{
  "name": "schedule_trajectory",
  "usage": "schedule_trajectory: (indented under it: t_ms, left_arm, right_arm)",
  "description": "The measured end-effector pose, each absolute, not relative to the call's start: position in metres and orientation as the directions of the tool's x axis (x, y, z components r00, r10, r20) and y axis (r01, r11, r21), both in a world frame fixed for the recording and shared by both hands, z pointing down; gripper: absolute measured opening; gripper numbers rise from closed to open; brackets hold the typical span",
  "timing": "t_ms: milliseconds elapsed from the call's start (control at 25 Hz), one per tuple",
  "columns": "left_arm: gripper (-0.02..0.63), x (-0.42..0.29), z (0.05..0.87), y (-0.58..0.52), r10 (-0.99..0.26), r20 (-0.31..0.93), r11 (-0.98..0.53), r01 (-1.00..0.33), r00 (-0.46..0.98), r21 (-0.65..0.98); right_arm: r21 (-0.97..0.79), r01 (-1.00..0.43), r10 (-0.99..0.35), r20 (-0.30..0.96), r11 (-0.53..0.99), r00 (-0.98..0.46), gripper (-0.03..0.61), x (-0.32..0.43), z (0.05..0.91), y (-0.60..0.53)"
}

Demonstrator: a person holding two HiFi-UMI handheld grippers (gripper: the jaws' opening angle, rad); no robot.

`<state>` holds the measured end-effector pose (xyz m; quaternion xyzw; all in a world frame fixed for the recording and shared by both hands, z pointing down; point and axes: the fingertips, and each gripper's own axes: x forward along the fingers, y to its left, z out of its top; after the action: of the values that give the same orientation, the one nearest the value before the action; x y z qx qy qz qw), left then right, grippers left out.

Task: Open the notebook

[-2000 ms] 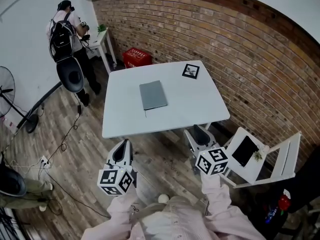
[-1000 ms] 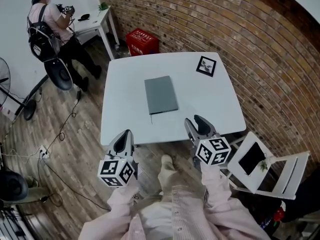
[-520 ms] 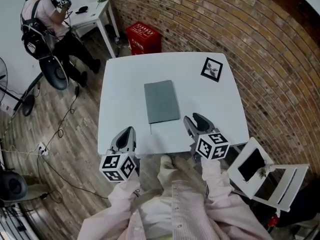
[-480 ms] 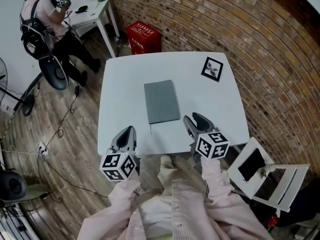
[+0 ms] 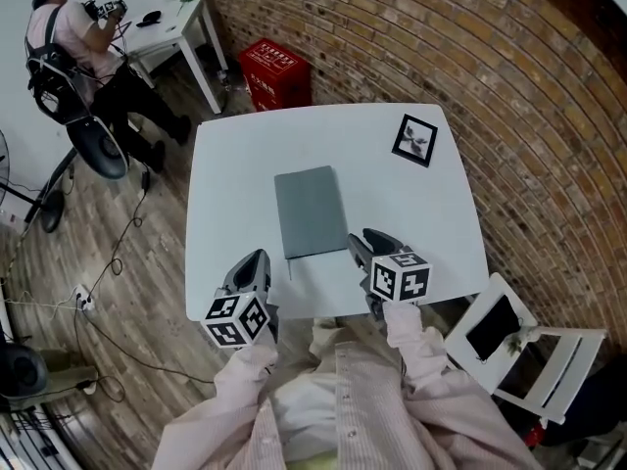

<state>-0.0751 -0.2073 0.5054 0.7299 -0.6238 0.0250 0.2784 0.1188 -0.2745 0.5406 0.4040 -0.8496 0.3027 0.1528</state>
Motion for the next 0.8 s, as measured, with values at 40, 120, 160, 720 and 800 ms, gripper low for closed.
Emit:
schedule_trajectory:
  t_ms: [40, 120, 160, 720, 800]
  left_arm:
    - [-0.008, -0.073, 0.510, -0.211, -0.892, 0.391, -0.063, -0.921, 0.224, 0.383]
    - [-0.008, -0.069, 0.516, -0.216, -0.884, 0.405, -0.062, -0.918, 0.232, 0.392]
    - [-0.008, -0.069, 0.519, -0.218, -0.880, 0.413, -0.061, -0.918, 0.236, 0.393]
    - [-0.008, -0.073, 0.544, -0.237, -0.837, 0.486, -0.034, -0.911, 0.250, 0.410]
    - [-0.008, -0.073, 0.547, -0.239, -0.830, 0.495, -0.036, -0.910, 0.258, 0.413]
  right_arm:
    - [-0.396, -0.785, -0.590, 0.517, 0.477, -0.620, 0.156, 0.119, 0.545, -0.278]
    - [-0.410, -0.792, -0.580, 0.538, 0.453, -0.611, 0.156, 0.118, 0.554, -0.283]
    - [-0.419, -0.790, -0.568, 0.550, 0.447, -0.612, 0.156, 0.116, 0.558, -0.284]
    - [-0.456, -0.779, -0.386, 0.687, 0.429, -0.615, 0.153, 0.087, 0.599, -0.288]
    - [-0.461, -0.781, -0.366, 0.701, 0.422, -0.612, 0.152, 0.085, 0.602, -0.286]
